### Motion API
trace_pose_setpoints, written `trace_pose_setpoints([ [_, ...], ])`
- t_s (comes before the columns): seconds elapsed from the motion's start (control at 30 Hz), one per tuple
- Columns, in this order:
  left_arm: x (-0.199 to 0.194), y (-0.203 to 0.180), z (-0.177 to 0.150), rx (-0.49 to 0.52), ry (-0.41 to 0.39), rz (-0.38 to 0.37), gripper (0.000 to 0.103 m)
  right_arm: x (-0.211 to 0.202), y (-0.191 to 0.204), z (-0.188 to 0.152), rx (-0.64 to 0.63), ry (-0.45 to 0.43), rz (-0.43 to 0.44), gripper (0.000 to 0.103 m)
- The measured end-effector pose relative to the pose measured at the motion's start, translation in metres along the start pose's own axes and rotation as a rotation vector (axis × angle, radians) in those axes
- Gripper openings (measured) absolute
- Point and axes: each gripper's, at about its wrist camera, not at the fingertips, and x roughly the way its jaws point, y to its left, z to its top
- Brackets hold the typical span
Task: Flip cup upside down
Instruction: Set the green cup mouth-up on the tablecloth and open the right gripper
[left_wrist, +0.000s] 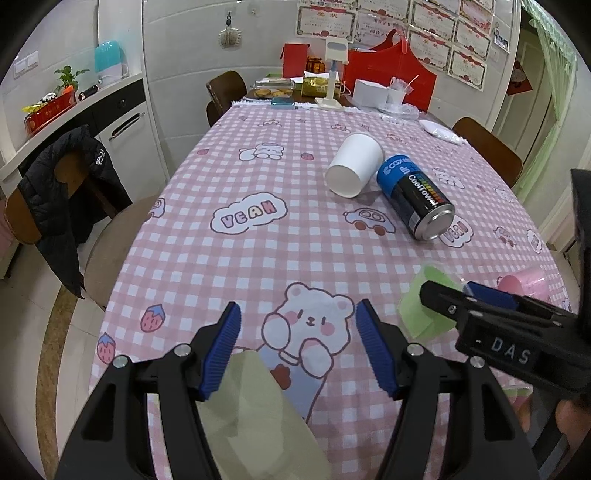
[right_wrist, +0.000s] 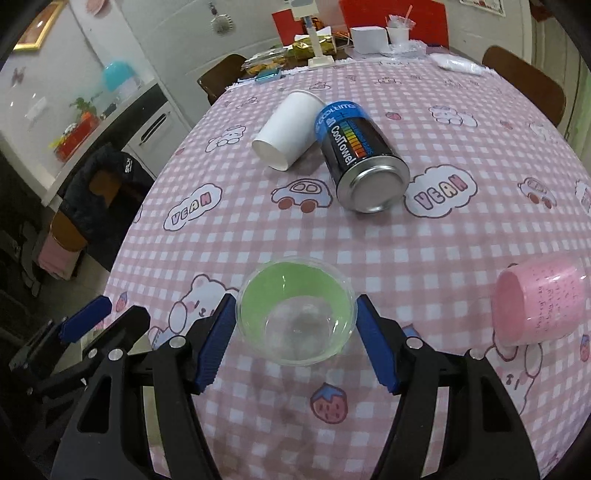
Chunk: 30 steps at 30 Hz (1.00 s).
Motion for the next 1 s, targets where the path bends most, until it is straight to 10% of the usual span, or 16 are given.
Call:
trace_pose_setpoints([
  [0.37, -0.015, -0.001, -0.005, 0.001, -0.016, 0.021, 0.064, -0.004, 0.002, -0.009, 0.007, 0.023, 0.024, 0.075],
  [1.0, -0.11, -0.02, -0.03, 0.02, -0.2, 0.025, 0.071, -0.112, -0.001, -0.047, -0.031, -0.201, 0.04, 0.084],
])
